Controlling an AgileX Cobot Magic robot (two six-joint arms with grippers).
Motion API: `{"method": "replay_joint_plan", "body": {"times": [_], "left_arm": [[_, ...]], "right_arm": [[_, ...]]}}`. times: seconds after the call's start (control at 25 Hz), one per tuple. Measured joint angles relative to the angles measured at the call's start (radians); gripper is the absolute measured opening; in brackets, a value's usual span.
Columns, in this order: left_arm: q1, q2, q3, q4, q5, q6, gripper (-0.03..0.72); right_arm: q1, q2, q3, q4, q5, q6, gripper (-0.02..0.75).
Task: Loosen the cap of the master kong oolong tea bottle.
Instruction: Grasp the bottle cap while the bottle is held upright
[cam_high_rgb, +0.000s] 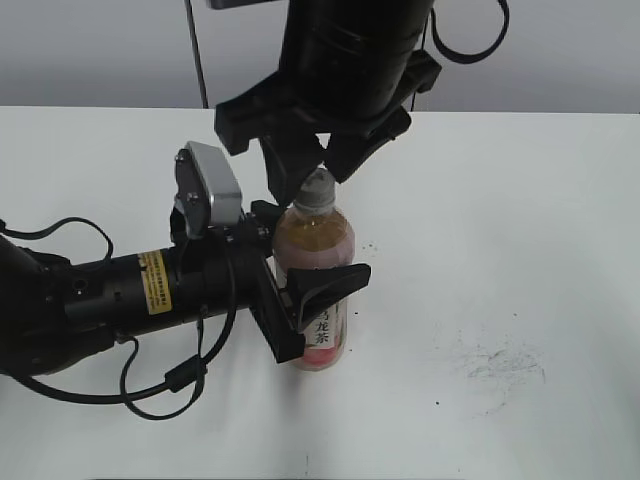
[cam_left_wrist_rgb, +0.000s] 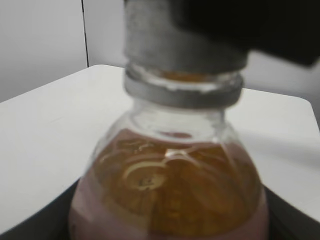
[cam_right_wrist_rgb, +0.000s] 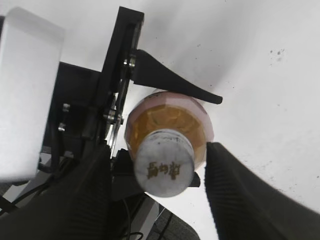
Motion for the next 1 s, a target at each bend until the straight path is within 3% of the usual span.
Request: {"method": "replay_joint_plan", "body": {"times": [0.24, 0.48, 1.0], "left_arm": [[0.0, 0.0, 0.0, 0.0, 0.0, 0.0, 0.445], [0.0, 0.0, 0.0, 0.0, 0.0, 0.0, 0.445], [0.0, 0.0, 0.0, 0.001, 0.0, 0.0, 0.445]], "right_arm": [[0.002, 0.0, 0.0, -0.009, 0.002, 0.002, 0.268], [0.002, 0.0, 0.0, -0.01, 0.002, -0.189, 0.268], [0.002, -0.004, 0.0, -0.006, 0.002, -1.148, 0.261]]}}
